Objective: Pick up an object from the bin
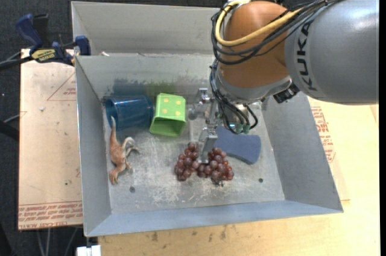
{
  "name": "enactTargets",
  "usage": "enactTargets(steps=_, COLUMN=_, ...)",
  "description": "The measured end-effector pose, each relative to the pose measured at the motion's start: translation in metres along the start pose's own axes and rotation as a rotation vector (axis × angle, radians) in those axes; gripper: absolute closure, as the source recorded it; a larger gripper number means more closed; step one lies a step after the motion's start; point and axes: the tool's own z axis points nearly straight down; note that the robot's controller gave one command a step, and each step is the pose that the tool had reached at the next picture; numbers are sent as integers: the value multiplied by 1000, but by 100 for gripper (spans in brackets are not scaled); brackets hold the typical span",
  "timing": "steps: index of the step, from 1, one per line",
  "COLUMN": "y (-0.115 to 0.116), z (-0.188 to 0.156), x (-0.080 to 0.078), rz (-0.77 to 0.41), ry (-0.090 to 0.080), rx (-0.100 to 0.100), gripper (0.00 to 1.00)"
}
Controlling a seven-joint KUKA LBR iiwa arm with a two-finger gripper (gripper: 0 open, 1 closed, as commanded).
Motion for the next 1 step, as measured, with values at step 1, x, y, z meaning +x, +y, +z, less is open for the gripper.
enactTargets(steps=1, y=-1, z=-4, x=-2, rz=2, ry=-8, rx=-1, gripper=0)
